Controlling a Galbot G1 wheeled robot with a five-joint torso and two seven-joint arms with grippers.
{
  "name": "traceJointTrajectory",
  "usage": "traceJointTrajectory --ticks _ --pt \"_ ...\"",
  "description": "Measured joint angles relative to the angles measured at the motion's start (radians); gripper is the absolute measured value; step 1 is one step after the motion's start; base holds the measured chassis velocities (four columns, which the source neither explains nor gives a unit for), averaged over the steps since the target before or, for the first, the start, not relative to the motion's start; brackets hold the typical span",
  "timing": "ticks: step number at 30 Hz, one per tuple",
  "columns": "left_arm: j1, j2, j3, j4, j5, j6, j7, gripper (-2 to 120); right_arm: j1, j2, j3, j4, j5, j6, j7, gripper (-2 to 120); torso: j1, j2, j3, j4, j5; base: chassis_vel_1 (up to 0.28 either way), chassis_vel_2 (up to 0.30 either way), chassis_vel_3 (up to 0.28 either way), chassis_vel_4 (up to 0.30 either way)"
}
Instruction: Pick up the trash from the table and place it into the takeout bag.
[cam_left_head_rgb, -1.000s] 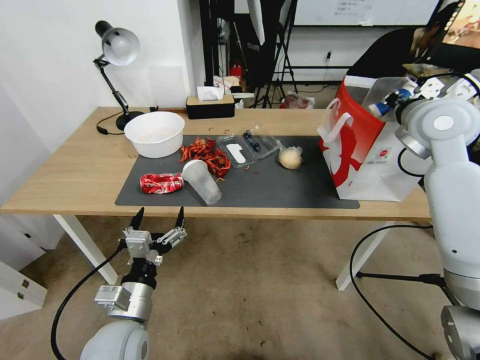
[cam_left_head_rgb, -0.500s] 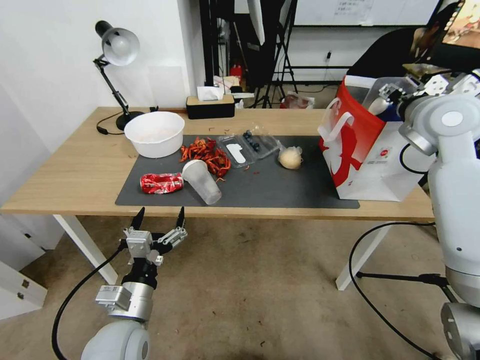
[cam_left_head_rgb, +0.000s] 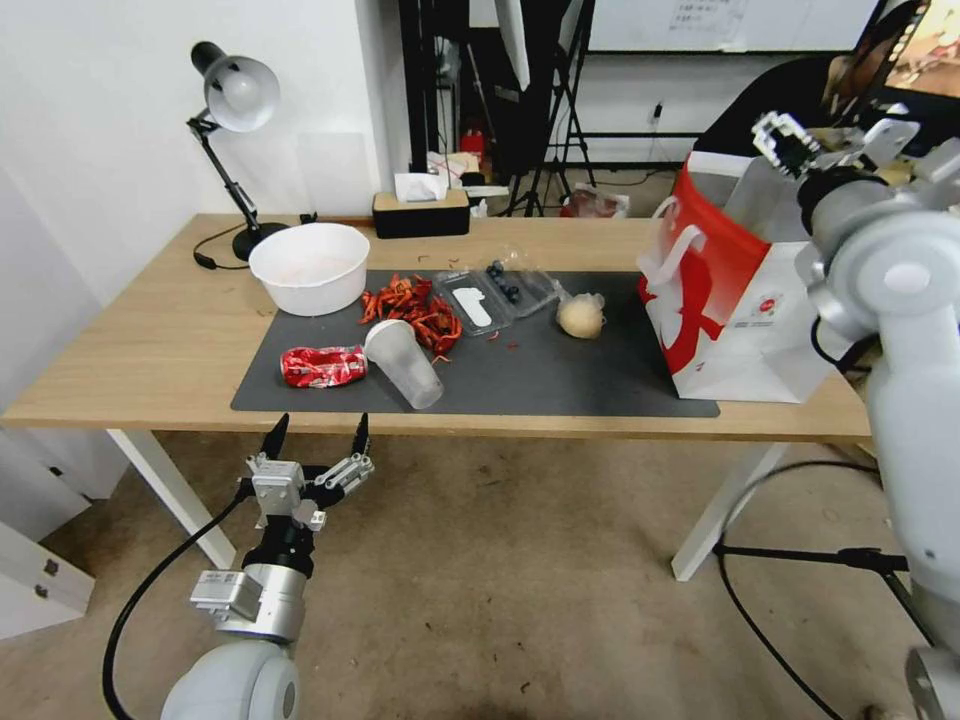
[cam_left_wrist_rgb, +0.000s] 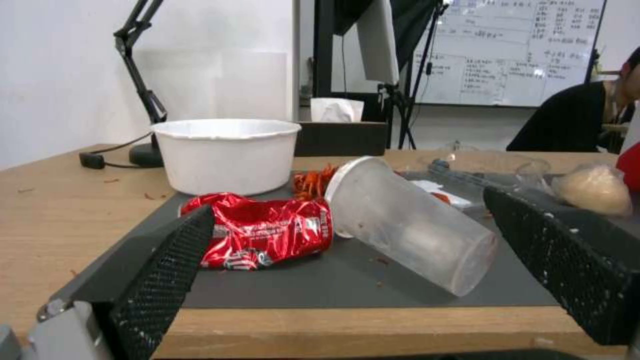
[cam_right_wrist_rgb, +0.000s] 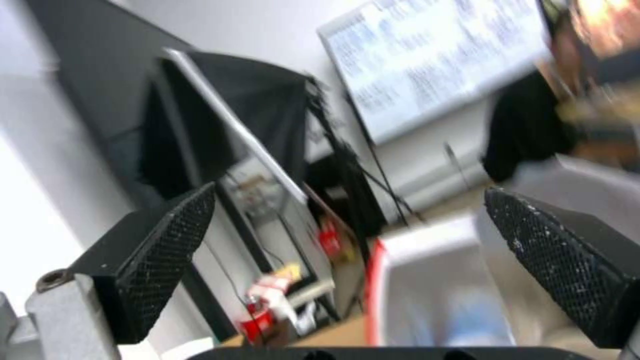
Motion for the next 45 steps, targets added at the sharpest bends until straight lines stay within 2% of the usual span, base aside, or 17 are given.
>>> traceJointTrajectory --ticks 1,2,5,7,10,11,16,17,20,22,28,30,32,40,45 --pt "0.0 0.001 0.0 0.0 0.0 -0.001 0.0 100 -0.054 -0.021 -0.002 0.039 -0.077 0.04 -0.082 100 0.0 0.0 0.0 -0.0003 0.0001 0.0 0.0 0.0 0.0" --pt "0.0 0.001 0.0 0.0 0.0 -0.001 0.0 100 -0.054 -0.021 -0.002 0.039 -0.077 0.04 -0.082 100 0.0 0.0 0.0 -0.0003 0.0001 0.0 0.0 0.0 0.0" --pt "0.0 0.002 0.0 0.0 -0.001 -0.003 0.0 100 -0.192 -0.047 -0.003 0.114 -0.249 0.13 -0.206 100 0.0 0.0 0.0 -0.0001 0.0001 0.0 0.0 0.0 0.0" --pt "0.0 0.002 0.0 0.0 -0.001 -0.003 0.0 100 -0.239 -0.048 -0.004 0.136 -0.296 0.154 -0.233 100 0.0 0.0 0.0 -0.0005 0.0006 0.0 0.0 0.0 0.0" --pt "-0.002 0.002 0.0 0.0 -0.001 -0.005 0.0 100 -0.391 -0.024 -0.014 0.226 -0.484 0.232 -0.294 100 0.0 0.0 0.0 -0.0001 0.0 0.0 0.0 0.0 0.0" --pt "-0.002 0.002 0.0 0.0 -0.001 -0.005 0.0 100 -0.391 -0.024 -0.014 0.226 -0.484 0.232 -0.294 100 0.0 0.0 0.0 -0.0001 0.0 0.0 0.0 0.0 0.0" --pt "-0.004 0.003 0.0 0.005 -0.004 -0.008 -0.001 100 -0.561 0.016 -0.019 0.278 -0.691 0.341 -0.376 100 0.0 0.0 0.0 -0.0001 0.0001 0.0 0.0 0.0 0.0" --pt "-0.004 0.003 0.0 0.005 -0.004 -0.008 -0.001 100 -0.561 0.016 -0.019 0.278 -0.691 0.341 -0.376 100 0.0 0.0 0.0 -0.0001 0.0001 0.0 0.0 0.0 0.0" --pt "-0.005 0.006 -0.003 0.013 -0.006 -0.016 -0.002 100 -0.731 0.049 -0.035 0.283 -0.842 0.43 -0.377 100 0.0 0.0 0.0 -0.0003 0.0003 0.0 0.0 0.0 0.0" --pt "-0.006 0.008 -0.003 0.014 -0.007 -0.018 -0.002 100 -0.772 0.059 -0.04 0.276 -0.877 0.455 -0.369 100 0.0 0.0 0.0 -0.0004 0.0002 0.0 0.0 0.0 0.0" --pt "-0.007 0.012 -0.006 0.017 -0.011 -0.021 -0.004 100 -0.948 0.115 -0.077 0.27 -0.982 0.499 -0.274 100 0.0 0.0 0.0 -0.0004 0.0 0.0 0.0 0.0 0.0" --pt "-0.007 0.012 -0.006 0.017 -0.011 -0.021 -0.004 100 -0.964 0.121 -0.08 0.262 -0.995 0.51 -0.269 100 0.0 0.0 0.0 -0.0003 -0.0001 0.0 0.0 0.0 0.0" --pt "-0.007 0.013 -0.007 0.017 -0.011 -0.022 -0.005 100 -1.014 0.146 -0.096 0.204 -1.046 0.564 -0.253 100 0.0 0.0 0.0 -0.0003 0.0004 0.0 0.0 0.0 0.0" --pt "-0.005 0.013 -0.008 0.018 -0.011 -0.024 -0.005 100 -1.04 0.188 -0.134 0.068 -1.087 0.64 -0.228 100 0.0 0.0 0.0 -0.0002 0.0004 0.0 0.0 0.0 0.0" --pt "-0.004 0.015 -0.012 0.017 -0.011 -0.025 -0.005 100 -1.044 0.197 -0.146 0.059 -1.075 0.643 -0.227 100 0.0 0.0 0.0 -0.0002 0.0002 0.0 0.0 0.0 0.0"
